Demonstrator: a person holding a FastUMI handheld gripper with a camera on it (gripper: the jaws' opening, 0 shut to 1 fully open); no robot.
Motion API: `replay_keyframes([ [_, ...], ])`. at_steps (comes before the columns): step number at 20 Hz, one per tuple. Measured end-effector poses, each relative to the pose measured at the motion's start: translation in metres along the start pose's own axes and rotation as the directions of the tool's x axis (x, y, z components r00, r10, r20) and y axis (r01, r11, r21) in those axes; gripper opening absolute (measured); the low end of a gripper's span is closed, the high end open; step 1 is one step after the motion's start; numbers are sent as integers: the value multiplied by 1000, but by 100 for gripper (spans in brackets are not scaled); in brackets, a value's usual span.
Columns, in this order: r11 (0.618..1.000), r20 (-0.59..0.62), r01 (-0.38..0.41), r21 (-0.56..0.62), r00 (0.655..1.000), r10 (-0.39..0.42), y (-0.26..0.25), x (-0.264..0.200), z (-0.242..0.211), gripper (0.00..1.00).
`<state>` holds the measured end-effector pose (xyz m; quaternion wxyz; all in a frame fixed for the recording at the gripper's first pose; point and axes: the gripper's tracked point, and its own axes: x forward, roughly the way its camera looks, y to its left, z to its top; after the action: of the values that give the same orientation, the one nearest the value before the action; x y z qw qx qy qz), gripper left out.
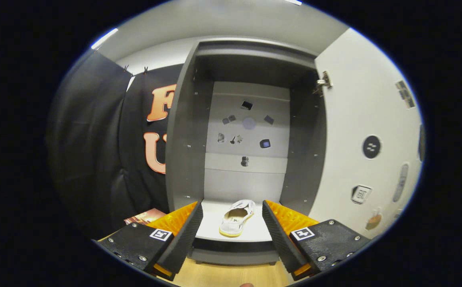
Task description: Open the shoe cabinet door, grab the shoes and put them into the shoe cabinet, then close the shoe cabinet door.
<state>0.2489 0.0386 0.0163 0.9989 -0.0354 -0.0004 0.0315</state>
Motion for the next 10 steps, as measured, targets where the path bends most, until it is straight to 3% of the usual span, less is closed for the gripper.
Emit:
replay_keyframes([
  [10, 994, 74, 13, 110, 997, -21, -50, -161, 21, 95],
])
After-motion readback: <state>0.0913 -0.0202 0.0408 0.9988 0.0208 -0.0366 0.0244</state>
